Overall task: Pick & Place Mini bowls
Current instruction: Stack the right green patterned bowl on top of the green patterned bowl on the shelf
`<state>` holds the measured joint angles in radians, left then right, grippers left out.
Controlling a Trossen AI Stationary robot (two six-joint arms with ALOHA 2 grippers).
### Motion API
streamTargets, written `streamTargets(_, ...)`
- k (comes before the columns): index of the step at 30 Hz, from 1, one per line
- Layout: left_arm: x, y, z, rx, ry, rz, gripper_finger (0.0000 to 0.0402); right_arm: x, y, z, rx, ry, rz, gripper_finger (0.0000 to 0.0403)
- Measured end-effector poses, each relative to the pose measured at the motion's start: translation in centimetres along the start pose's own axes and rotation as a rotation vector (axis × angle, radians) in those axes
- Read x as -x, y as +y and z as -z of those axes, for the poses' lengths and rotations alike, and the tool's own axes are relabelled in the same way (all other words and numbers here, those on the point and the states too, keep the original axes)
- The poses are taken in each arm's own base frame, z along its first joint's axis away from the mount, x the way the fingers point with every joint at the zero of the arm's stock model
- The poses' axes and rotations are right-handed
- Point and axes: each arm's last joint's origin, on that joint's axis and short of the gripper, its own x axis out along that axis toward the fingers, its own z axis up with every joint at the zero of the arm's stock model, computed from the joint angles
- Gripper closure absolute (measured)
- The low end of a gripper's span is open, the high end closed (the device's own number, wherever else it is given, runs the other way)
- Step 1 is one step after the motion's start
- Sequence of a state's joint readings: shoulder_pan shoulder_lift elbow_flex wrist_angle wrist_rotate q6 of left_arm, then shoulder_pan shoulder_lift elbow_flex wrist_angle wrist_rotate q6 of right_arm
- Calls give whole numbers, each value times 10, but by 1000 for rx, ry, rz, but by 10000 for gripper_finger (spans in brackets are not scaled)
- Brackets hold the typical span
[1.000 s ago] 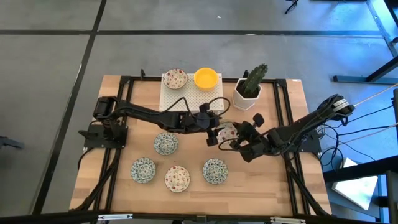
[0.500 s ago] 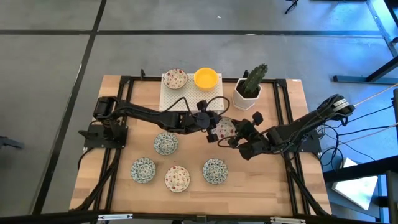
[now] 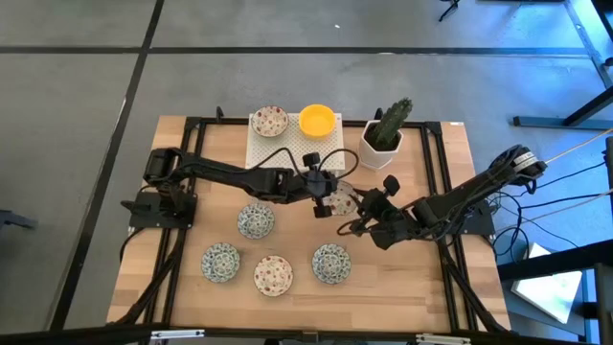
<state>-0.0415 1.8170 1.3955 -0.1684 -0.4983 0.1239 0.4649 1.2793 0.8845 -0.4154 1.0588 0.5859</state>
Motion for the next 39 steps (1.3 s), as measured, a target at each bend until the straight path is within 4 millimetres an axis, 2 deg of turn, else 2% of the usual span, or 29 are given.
streamTargets(5, 15, 10, -19, -28, 67, 21, 398, 8, 7, -11, 74, -40, -42, 274)
streamTargets(8, 28, 23, -31, -21, 101, 18, 398, 16, 8, -20, 95, -57, -48, 246)
streamTargets(11, 44, 42, -38, 1, 106, -16, 398, 20, 8, -21, 112, -60, -35, 223)
streamTargets(14, 63, 73, -41, 60, 104, -75, 398, 19, 4, -11, 111, -40, 4, 207)
streamTargets(18, 98, 125, -40, 202, 86, -174, 398, 13, -1, 8, 87, 0, 30, 198)
streamTargets(22, 126, 167, -28, 328, 63, -270, 398, 10, -2, 23, 68, 28, 19, 197)
streamTargets(25, 139, 194, -13, 428, 121, -340, 398, 8, -2, 27, 63, 42, 5, 196)
streamTargets(30, 134, 225, 15, 556, 284, -416, 394, 8, -1, 26, 65, 39, -4, 196)
streamTargets(39, 105, 243, 46, 639, 365, -313, 392, 8, 0, 26, 72, 60, -33, 196)
